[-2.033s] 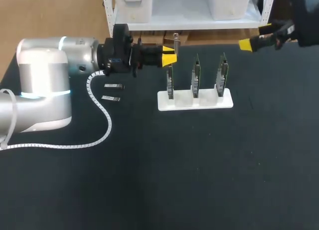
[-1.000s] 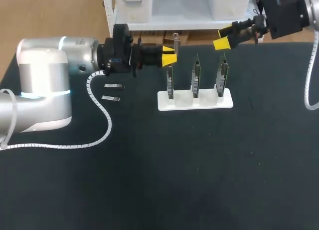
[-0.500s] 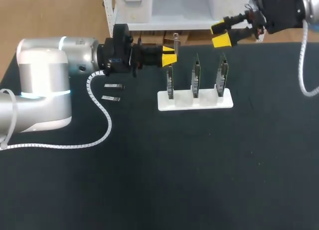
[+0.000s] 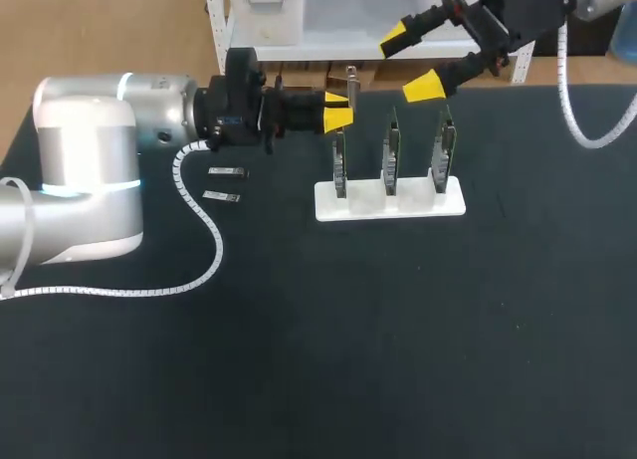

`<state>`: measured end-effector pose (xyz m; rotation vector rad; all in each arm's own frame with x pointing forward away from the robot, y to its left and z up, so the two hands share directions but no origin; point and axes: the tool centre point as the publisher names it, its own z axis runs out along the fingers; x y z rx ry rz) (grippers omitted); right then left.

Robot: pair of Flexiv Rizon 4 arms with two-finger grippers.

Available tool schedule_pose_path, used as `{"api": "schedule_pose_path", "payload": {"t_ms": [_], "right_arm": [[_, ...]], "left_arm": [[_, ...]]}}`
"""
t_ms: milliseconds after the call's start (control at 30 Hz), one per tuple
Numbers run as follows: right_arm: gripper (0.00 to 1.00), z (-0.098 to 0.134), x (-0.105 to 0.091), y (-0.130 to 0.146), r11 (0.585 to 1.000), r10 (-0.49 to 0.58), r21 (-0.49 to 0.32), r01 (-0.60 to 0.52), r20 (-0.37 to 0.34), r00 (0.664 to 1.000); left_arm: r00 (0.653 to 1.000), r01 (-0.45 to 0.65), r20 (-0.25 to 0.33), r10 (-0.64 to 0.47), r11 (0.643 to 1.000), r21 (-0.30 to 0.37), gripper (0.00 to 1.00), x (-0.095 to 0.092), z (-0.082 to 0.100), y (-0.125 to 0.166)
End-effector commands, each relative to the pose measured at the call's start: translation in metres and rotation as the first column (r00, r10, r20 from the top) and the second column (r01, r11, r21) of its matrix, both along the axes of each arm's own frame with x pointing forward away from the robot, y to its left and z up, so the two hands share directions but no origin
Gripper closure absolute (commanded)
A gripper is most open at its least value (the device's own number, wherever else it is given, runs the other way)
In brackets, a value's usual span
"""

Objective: Pick up the optical module with the left hand, and insert it into the network port with the right hand.

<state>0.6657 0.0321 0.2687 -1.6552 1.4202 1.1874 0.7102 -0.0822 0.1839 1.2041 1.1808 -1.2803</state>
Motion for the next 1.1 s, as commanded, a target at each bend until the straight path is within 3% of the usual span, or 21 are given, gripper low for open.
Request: {"api": "schedule_pose_path", "payload": {"t_ms": [33, 200, 400, 1100], "right_arm": [[0.0, -0.007, 0.002, 0.017, 1.0, 0.005, 0.023, -0.004, -0.019, 1.0], [0.0, -0.008, -0.003, 0.029, 0.999, -0.03, 0.018, 0.03, 0.02, 0.999], [0.0, -0.001, 0.004, 0.033, 0.999, -0.044, 0.029, 0.043, 0.051, 0.998], [0.0, -0.012, 0.065, 0.049, 1.0, 0.0, -0.013, 0.0, 0.043, 0.999]], "left_arm": [[1.0, -0.004, 0.0, 0.004, 1.0, 0.0, 1.0, -0.001, 0.0, 0.0], [1.0, -0.004, 0.0, 0.004, 1.0, 0.0, 1.0, -0.001, 0.0, 0.0], [1.0, -0.004, 0.0, 0.004, 1.0, 0.0, 1.0, -0.001, 0.0, 0.0], [1.0, -0.004, 0.0, 0.004, 1.0, 0.0, 1.0, -0.001, 0.0, 0.0]]}}
